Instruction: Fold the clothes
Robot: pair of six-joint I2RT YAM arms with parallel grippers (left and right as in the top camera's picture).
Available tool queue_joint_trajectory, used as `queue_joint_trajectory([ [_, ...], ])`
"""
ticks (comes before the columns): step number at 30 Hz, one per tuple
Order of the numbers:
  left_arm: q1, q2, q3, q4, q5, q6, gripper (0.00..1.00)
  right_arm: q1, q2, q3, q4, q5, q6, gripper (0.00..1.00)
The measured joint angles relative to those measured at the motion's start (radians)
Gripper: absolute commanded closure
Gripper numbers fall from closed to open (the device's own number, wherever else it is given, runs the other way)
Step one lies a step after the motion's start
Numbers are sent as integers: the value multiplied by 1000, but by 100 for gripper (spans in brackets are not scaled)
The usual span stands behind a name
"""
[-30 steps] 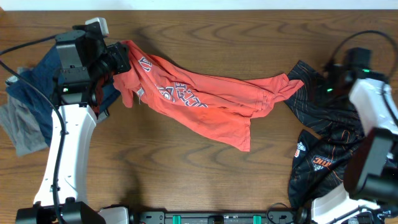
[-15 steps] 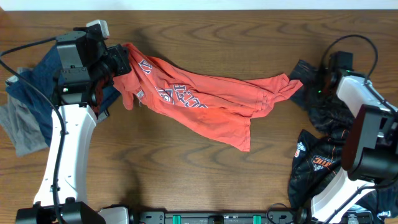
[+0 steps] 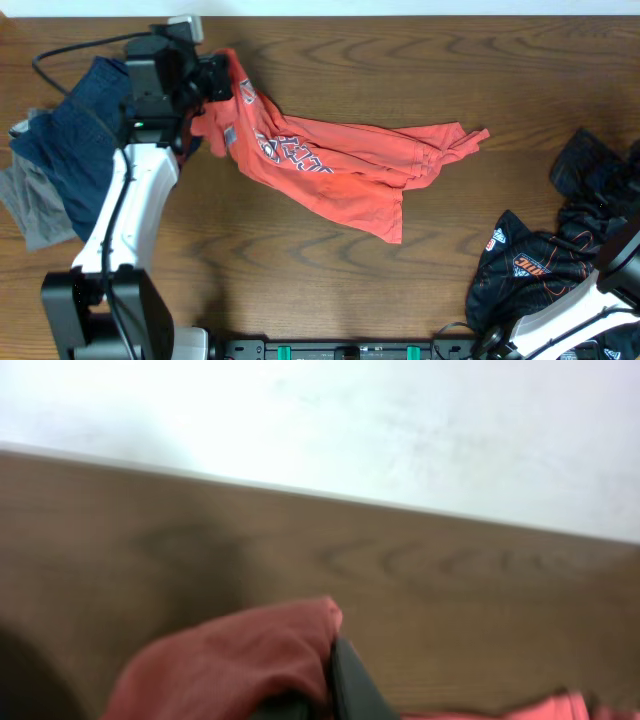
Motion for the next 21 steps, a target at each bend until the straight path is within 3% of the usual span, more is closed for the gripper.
queue_joint_trajectory([
  [6, -7, 24, 44, 98, -66, 0, 94, 76, -147, 11, -11, -149, -53, 55],
  [7, -7, 24, 64, 93, -77, 0, 77, 99, -175, 14, -17, -170, -64, 54],
  [8, -7, 24, 80, 84, -80, 4, 47, 122, -201, 18, -27, -192, -75, 54],
  [9, -7, 24, 101, 56, -80, 2, 2, 146, -220, 23, -37, -211, -83, 54],
  [11, -7, 23, 125, -34, -70, 0, 2, 196, -242, 30, -64, -247, -104, 54],
  [18, -8, 21, 127, -628, 14, -3, 2, 391, -234, 29, -125, -304, -195, 53],
  [21, -14, 21, 127, -789, 60, -3, 2, 462, -234, 29, -135, -306, -212, 52],
])
